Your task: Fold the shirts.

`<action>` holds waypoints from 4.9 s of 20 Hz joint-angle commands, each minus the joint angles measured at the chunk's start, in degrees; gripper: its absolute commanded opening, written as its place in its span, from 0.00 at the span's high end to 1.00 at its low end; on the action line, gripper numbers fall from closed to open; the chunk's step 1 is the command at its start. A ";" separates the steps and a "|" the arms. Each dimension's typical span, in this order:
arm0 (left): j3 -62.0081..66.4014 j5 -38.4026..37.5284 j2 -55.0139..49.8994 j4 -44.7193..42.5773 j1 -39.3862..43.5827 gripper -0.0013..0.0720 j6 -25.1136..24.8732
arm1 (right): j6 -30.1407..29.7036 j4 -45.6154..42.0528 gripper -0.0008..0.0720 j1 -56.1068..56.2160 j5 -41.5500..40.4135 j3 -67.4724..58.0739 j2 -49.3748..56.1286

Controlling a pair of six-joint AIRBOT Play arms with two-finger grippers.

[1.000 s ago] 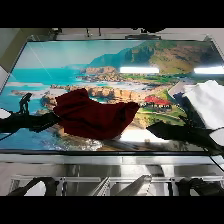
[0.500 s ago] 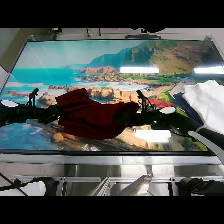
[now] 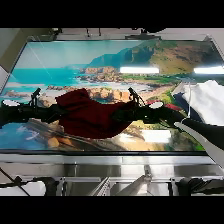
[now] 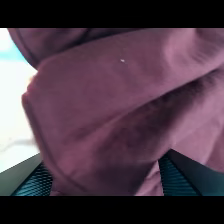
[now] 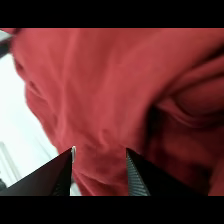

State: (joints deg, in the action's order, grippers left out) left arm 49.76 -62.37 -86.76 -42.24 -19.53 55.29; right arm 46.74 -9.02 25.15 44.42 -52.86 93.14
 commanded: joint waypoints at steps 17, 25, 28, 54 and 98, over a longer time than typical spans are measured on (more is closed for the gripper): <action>-0.07 -8.81 0.00 4.92 -0.02 0.97 -3.19 | -3.30 3.65 0.61 -0.02 0.94 -0.81 0.70; 4.92 -22.08 1.66 13.00 -0.61 0.97 -3.17 | -5.05 5.01 0.97 -2.69 3.93 -5.95 -4.35; 10.23 -30.60 7.65 26.88 -1.44 0.97 -3.19 | -4.98 2.58 0.97 -8.22 5.62 -8.46 -16.61; 28.30 -18.32 -5.73 16.26 12.55 0.00 2.97 | 12.04 -22.67 0.52 -19.52 -5.20 -11.45 -15.76; 15.17 -2.78 -13.88 8.87 15.04 0.89 0.02 | 12.00 -37.31 0.27 -22.18 6.36 1.49 -11.34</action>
State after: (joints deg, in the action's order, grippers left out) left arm 64.88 -68.16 -100.60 -33.43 -5.56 55.72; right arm 58.72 -46.33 2.92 50.83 -51.40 81.76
